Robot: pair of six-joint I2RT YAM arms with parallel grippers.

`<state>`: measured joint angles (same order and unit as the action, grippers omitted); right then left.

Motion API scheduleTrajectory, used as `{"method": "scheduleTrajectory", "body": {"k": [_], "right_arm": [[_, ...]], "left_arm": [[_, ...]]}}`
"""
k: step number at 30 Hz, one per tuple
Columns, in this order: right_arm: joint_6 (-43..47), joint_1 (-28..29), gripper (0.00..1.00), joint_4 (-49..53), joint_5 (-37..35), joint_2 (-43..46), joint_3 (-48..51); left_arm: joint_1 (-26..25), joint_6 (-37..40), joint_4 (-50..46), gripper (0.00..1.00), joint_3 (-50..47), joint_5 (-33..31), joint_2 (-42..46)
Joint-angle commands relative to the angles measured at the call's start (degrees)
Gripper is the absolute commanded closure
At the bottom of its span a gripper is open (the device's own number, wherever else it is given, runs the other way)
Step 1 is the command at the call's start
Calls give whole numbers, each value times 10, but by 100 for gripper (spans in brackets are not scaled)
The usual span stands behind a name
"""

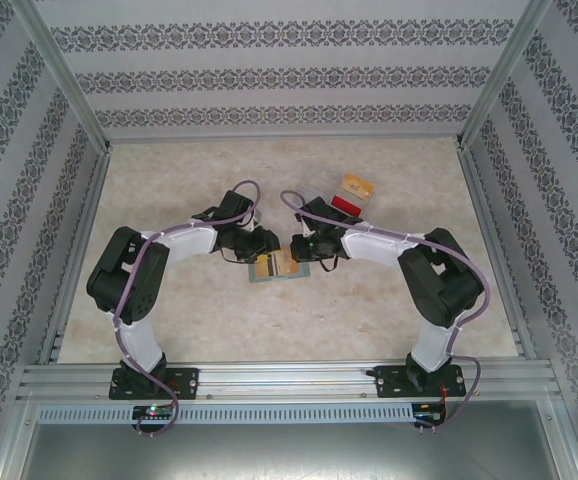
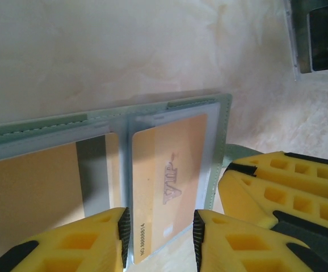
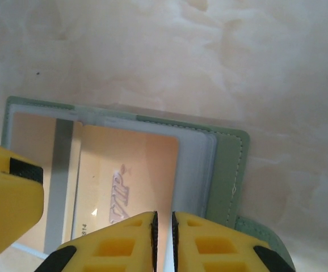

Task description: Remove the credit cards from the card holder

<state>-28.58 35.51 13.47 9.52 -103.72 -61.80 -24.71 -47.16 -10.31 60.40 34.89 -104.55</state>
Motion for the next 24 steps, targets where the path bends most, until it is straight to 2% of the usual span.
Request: {"method": "scheduleTrajectory", "body": {"k": [1, 24], "right_arm": [[-15, 3, 81, 17, -4, -18, -21], [-19, 3, 80, 49, 10, -70, -45]], "left_arm": [[-3, 9, -10, 63, 12, 17, -17], [-3, 9, -16, 66, 30, 35, -50]]}}
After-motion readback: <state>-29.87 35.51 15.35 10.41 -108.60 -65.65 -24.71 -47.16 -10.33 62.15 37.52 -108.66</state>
